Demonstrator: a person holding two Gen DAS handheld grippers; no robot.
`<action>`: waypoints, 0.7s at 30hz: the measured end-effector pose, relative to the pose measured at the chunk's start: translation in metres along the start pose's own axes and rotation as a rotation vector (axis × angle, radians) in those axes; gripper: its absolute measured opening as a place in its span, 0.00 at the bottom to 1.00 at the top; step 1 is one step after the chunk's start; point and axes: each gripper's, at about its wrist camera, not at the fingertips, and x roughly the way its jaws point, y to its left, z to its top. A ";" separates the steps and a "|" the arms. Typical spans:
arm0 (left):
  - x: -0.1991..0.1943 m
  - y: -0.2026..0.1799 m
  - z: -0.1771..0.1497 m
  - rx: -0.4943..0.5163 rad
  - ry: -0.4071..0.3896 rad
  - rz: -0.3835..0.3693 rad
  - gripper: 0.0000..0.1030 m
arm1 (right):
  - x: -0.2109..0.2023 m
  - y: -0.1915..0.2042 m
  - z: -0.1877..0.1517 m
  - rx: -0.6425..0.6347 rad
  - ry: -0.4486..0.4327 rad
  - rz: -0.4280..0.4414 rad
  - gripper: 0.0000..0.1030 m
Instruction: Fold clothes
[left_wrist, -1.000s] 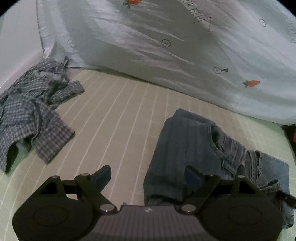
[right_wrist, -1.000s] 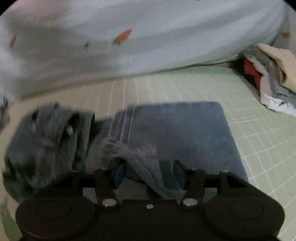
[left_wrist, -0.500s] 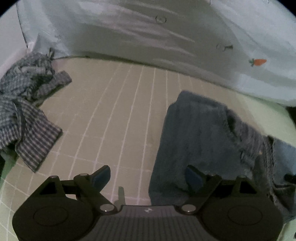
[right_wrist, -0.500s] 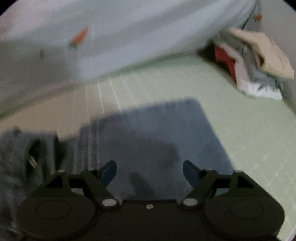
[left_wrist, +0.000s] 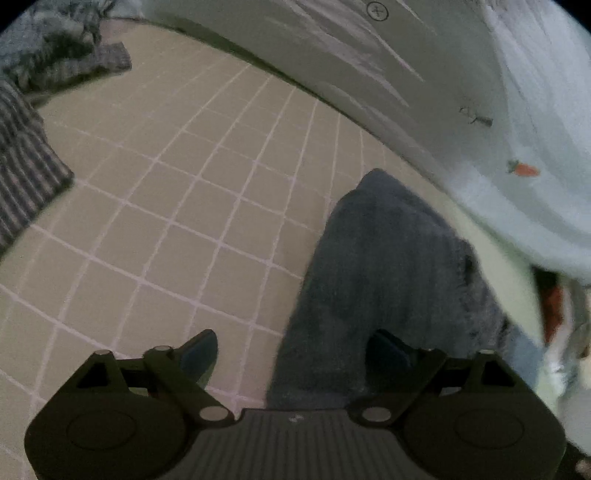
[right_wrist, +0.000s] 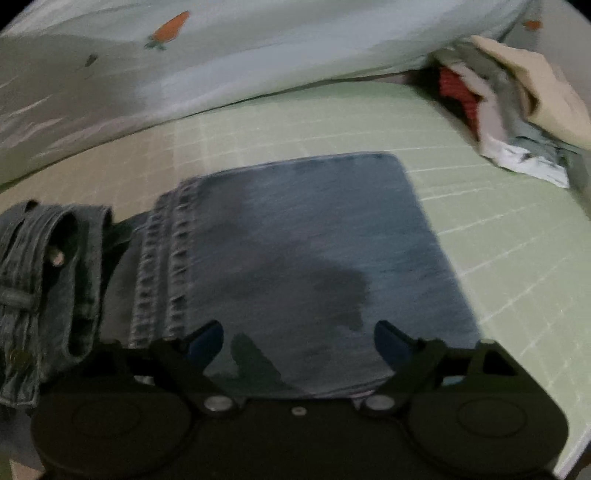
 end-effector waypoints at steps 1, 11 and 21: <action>0.001 0.002 0.001 -0.022 0.013 -0.040 0.61 | -0.003 -0.005 0.001 0.014 -0.004 -0.007 0.87; -0.038 -0.073 0.002 0.142 -0.075 -0.129 0.19 | -0.020 -0.061 -0.008 0.184 -0.048 -0.007 0.87; -0.053 -0.192 -0.031 0.252 -0.142 -0.223 0.17 | -0.015 -0.121 0.000 0.213 -0.064 0.073 0.86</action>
